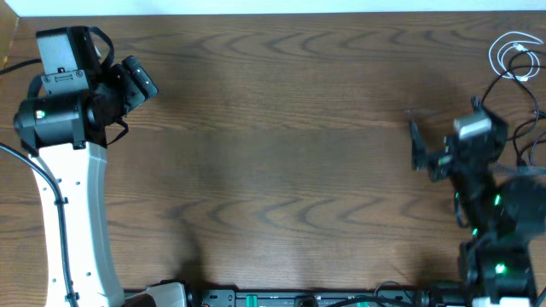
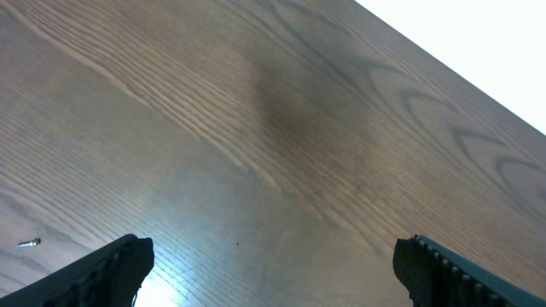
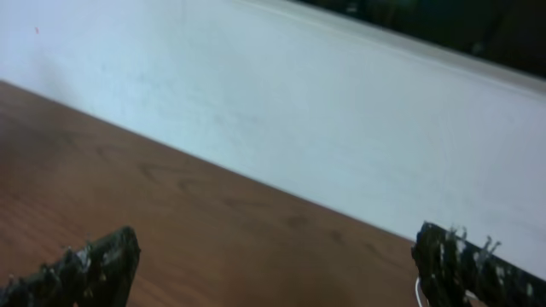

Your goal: Untangle cables

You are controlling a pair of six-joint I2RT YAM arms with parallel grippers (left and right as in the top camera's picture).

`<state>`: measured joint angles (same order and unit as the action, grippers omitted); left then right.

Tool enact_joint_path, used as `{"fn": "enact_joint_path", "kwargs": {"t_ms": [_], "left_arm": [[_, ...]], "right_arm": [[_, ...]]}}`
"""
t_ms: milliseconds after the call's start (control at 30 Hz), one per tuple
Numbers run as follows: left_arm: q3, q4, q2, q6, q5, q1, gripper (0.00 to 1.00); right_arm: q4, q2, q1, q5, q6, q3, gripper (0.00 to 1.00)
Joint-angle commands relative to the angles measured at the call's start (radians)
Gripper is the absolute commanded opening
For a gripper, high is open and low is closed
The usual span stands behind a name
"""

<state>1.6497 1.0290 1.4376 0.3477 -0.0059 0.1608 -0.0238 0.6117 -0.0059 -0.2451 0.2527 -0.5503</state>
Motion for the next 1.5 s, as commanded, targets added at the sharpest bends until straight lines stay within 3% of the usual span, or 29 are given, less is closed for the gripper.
{"fn": "enact_joint_path", "kwargs": {"t_ms": [0,333,733,933,1167,1467], "left_arm": [[0.005,0.003,0.006,0.01,-0.003,0.003,0.96],[0.005,0.003,0.006,0.01,-0.003,0.003,0.96],[0.005,0.003,0.006,0.01,-0.003,0.003,0.96],[0.005,0.003,0.006,0.01,-0.003,0.003,0.96],[0.005,0.003,0.006,0.01,-0.003,0.003,0.96],[0.005,0.003,0.006,0.01,-0.003,0.003,0.96]], "right_arm": [[-0.038,-0.099,0.008,0.039,-0.003,0.116,0.99],[-0.044,-0.358,0.008,0.089,-0.039,0.336,0.99],[-0.045,-0.522,0.008,0.085,-0.039,0.49,0.99],[-0.036,-0.583,0.008,0.082,-0.039,0.546,0.99],[0.087,-0.607,0.008,0.071,-0.05,0.545,0.99],[0.085,-0.605,0.008,0.071,-0.088,0.545,0.99]]}}
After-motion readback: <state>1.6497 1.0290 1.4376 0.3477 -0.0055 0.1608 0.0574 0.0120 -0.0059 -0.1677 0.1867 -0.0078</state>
